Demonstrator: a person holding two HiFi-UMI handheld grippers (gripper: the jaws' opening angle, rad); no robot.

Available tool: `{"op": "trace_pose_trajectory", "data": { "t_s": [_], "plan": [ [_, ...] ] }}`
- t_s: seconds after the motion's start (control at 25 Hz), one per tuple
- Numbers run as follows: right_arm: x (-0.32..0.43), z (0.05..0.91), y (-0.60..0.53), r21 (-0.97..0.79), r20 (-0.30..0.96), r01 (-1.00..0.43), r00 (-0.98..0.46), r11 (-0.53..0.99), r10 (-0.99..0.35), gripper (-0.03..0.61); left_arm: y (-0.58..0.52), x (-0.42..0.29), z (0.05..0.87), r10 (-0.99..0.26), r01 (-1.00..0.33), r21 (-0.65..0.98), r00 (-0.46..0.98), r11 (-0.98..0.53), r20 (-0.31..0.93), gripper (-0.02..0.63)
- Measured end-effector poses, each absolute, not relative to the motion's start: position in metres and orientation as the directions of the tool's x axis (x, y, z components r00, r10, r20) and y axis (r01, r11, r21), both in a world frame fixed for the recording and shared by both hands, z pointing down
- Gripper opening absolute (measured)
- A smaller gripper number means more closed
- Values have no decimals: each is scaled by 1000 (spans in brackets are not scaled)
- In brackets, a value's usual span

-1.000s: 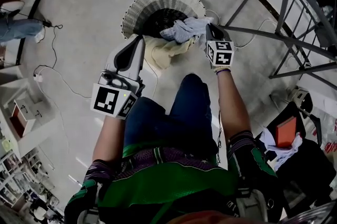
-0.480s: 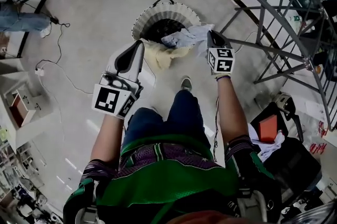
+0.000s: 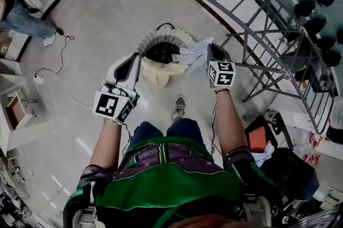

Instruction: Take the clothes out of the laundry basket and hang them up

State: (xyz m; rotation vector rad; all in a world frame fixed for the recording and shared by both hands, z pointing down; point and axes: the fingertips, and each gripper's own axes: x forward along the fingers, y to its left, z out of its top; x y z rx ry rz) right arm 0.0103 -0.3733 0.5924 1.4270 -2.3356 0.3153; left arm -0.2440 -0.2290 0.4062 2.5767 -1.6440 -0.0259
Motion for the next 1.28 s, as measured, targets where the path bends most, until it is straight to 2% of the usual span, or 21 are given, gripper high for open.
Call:
{"op": "trace_pose_trajectory", "data": {
  "t_s": [0.56, 0.96, 1.28],
  "plan": [
    [-13, 416, -366, 122, 208, -888, -414, 444, -886, 28, -169, -271, 347, -907, -907, 52, 412, -417, -81, 17],
    [-30, 281, -269, 189, 26, -894, -410, 407, -912, 28, -92, -295, 310, -877, -886, 40, 450, -462, -168, 17],
    [-29, 187, -176, 228, -102, -898, -407, 377, -908, 28, -52, -292, 304, -849, -858, 34, 500, -512, -174, 17]
  ]
}}
